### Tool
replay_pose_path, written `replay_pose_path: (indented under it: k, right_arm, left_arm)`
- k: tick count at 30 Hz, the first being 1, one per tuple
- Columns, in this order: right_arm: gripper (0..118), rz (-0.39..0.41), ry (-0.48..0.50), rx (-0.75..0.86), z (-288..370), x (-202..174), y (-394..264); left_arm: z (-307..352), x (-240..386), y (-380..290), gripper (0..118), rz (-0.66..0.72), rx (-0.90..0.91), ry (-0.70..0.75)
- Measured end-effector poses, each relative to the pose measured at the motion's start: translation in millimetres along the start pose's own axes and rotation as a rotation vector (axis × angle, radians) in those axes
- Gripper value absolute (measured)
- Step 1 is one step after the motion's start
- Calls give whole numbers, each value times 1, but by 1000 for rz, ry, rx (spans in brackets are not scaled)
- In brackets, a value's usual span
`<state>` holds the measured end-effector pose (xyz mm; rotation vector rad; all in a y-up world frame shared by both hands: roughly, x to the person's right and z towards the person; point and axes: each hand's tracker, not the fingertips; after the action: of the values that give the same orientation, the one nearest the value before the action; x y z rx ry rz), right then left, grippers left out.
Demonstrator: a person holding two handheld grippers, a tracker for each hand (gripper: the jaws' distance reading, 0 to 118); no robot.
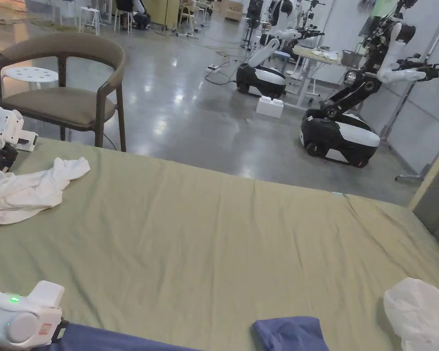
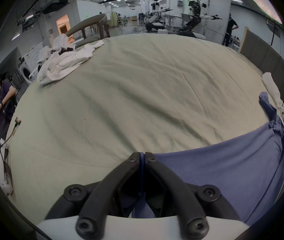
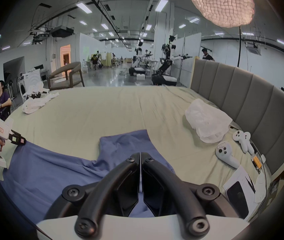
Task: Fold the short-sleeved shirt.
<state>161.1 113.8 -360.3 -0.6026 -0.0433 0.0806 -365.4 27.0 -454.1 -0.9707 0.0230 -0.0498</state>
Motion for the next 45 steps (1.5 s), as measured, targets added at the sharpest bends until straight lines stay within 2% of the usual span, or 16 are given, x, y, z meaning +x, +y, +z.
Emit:
replay_pose_path:
  k: [1,2,3,4,5,6,9,14,17,18,21,22,25,28,32,45]
  right_arm:
    - [18,-3,-5,-41,-9,6,3]
    - [37,-7,-2,-87,-20,12,7]
    - [43,-6,12,-140,-32,17,10]
    - [43,6,19,-204,-46,22,14]
    - [66,21,15,-223,-59,26,16]
    - [75,55,18,-249,-73,29,19]
    - [76,110,16,-311,-114,34,26]
    - [76,1,68,-450,-177,45,28]
    - [63,-54,108,-519,-200,49,25]
    - [63,-62,111,-538,-203,48,24]
    - [55,-32,84,-530,-203,45,28]
    - [49,-25,80,-524,-199,42,28]
    - [1,17,62,-494,-199,42,30]
    - [1,30,91,-486,-195,46,31]
    - [1,-45,113,-403,-163,54,38]
    - [1,-25,157,-192,6,79,50]
  left_arm:
    - [2,0,-1,0,-3,5,-4]
    - [6,0,-3,0,1,14,-8]
    - [14,0,-2,0,11,24,-14]
    - [20,0,-2,0,23,37,-23]
    - [26,1,-3,0,30,50,-29]
    - [33,2,-5,0,36,64,-32]
    - [66,10,-8,0,57,110,-36]
    - [84,11,-14,0,89,149,-38]
    - [97,14,-17,0,104,159,-36]
    - [100,15,-18,0,108,158,-35]
    - [95,9,-18,0,111,151,-28]
    - [97,10,-19,0,109,149,-27]
    - [92,8,-19,0,105,146,-18]
    - [92,8,-19,0,106,146,-13]
    - [100,5,-20,0,113,160,-15]
    - [181,-18,-66,0,196,316,-90]
